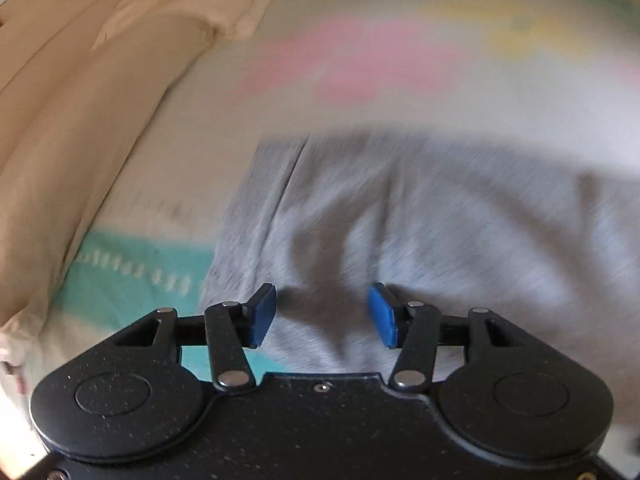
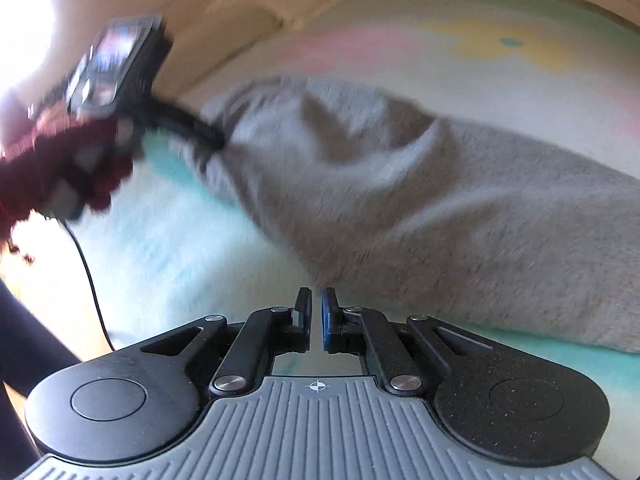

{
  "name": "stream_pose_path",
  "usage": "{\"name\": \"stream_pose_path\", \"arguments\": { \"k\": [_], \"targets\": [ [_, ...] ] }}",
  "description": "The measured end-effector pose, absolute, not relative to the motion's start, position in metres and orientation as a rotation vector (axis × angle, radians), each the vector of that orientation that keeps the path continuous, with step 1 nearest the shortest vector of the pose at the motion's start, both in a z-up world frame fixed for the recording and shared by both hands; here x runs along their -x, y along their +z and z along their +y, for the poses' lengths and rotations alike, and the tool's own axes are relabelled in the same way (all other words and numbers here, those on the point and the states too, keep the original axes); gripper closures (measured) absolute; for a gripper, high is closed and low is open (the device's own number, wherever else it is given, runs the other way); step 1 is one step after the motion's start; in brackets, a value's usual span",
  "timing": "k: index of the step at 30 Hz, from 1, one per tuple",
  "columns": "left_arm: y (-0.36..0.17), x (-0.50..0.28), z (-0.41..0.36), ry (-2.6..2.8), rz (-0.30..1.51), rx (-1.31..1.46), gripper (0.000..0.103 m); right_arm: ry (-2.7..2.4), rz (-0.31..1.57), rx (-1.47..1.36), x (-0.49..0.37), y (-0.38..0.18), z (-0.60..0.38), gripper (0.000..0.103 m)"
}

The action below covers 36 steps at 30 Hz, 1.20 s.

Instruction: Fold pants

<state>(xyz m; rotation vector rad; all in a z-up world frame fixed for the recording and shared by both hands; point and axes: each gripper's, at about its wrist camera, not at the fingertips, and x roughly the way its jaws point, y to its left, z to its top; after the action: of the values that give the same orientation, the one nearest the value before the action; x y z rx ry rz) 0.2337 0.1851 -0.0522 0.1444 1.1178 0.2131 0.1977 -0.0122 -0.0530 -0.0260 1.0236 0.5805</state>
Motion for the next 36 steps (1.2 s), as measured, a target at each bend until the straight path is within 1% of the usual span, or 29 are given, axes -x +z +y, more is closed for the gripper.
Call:
{"name": "stream_pose_path", "arguments": {
  "k": [2, 5, 10, 12, 15, 16, 18, 20, 22, 25, 28, 30, 31, 34, 36],
  "targets": [
    [-0.062, -0.231, 0.190, 0.261, 1.097, -0.199, 0.043, 0.563, 1.019, -0.017, -0.207, -0.053, -0.016, 0.097],
    [-0.057, -0.233, 0.198, 0.261, 1.103, -0.131, 0.043, 0.515, 1.045, -0.044, -0.230, -0.065, -0.011, 0.097],
    [-0.060, -0.240, 0.203, 0.262, 1.095, -0.125, 0.043, 0.400, 1.058, 0.051, -0.269, -0.098, -0.001, 0.098],
    [-0.060, -0.241, 0.204, 0.255, 1.085, -0.120, 0.043, 0.382, 1.041, 0.048, -0.279, -0.103, -0.006, 0.103],
    [-0.058, -0.240, 0.210, 0.241, 1.083, -0.068, 0.043, 0.321, 1.103, -0.142, -0.300, -0.099, -0.022, 0.102],
    [-0.058, -0.240, 0.213, 0.234, 1.082, -0.054, 0.043, 0.313, 1.117, -0.206, -0.302, -0.094, -0.026, 0.096],
    [-0.057, -0.240, 0.223, 0.226, 1.087, -0.022, 0.042, 0.393, 1.066, -0.266, -0.300, -0.071, -0.024, 0.095],
    [-0.054, -0.239, 0.230, 0.224, 1.093, 0.029, 0.042, 0.441, 0.987, -0.228, -0.302, -0.051, -0.014, 0.095],
    [-0.053, -0.239, 0.239, 0.224, 1.104, 0.086, 0.042, 0.453, 0.952, -0.170, -0.314, -0.045, 0.001, 0.095],
    [-0.055, -0.241, 0.240, 0.231, 1.110, 0.103, 0.042, 0.422, 0.990, -0.124, -0.346, -0.066, 0.024, 0.095],
    [-0.052, -0.239, 0.228, 0.237, 1.102, 0.055, 0.043, 0.364, 1.061, -0.073, -0.369, -0.094, 0.039, 0.095],
    [-0.049, -0.236, 0.221, 0.235, 1.092, 0.031, 0.043, 0.315, 1.056, -0.021, -0.381, -0.109, 0.045, 0.099],
    [-0.047, -0.235, 0.217, 0.227, 1.089, 0.029, 0.043, 0.304, 1.029, -0.027, -0.385, -0.110, 0.045, 0.099],
    [-0.043, -0.232, 0.206, 0.198, 1.081, 0.021, 0.043, 0.261, 1.043, -0.048, -0.394, -0.105, 0.044, 0.099],
    [-0.038, -0.232, 0.197, 0.177, 1.070, 0.015, 0.043, 0.264, 0.991, -0.005, -0.382, -0.088, 0.044, 0.095]
  ]
}}
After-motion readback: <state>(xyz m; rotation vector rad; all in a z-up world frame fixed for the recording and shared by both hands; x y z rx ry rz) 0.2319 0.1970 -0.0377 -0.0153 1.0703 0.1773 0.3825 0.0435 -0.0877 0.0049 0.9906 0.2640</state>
